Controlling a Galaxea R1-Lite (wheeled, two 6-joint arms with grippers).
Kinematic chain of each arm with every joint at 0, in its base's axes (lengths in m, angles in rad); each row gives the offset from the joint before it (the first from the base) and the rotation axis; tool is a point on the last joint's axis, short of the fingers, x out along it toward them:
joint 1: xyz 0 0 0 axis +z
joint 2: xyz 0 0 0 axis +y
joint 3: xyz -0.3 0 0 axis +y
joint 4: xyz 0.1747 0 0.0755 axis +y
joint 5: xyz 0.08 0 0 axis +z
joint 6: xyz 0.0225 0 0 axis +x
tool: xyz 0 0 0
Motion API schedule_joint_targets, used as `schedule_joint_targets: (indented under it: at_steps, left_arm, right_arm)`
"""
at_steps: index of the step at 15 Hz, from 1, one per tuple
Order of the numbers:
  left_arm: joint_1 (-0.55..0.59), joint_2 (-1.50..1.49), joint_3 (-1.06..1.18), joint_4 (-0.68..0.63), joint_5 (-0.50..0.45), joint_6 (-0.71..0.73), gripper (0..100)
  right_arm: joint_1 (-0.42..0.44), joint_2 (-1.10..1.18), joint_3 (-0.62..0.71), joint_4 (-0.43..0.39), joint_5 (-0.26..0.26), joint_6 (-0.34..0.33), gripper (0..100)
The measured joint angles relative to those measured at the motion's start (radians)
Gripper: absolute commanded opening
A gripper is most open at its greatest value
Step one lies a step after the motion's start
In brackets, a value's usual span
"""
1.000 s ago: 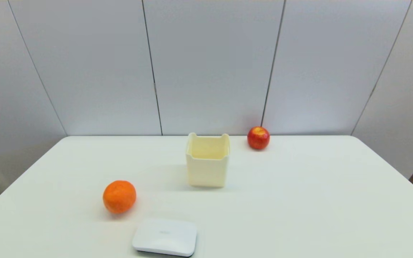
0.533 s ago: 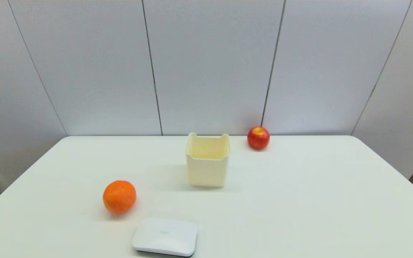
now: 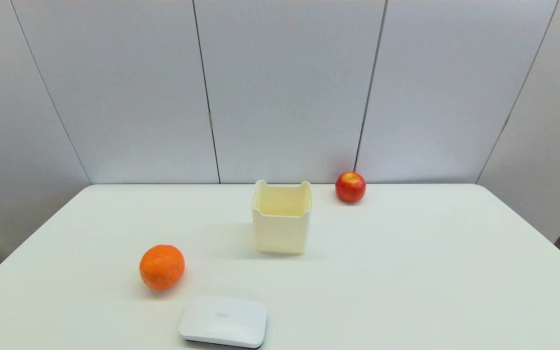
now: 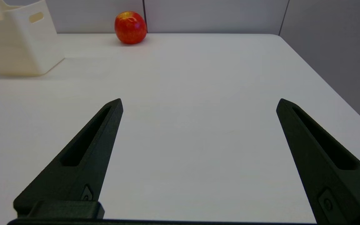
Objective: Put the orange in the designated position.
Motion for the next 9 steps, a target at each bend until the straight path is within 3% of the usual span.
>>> schedule_joint_targets:
  at_steps: [9]
  left_arm:
    - [-0.003,0.416,-0.449,0.002,-0.041,0.086,100]
  right_arm:
    - [0.001,0.000,0.000,0.000,0.000,0.000,100]
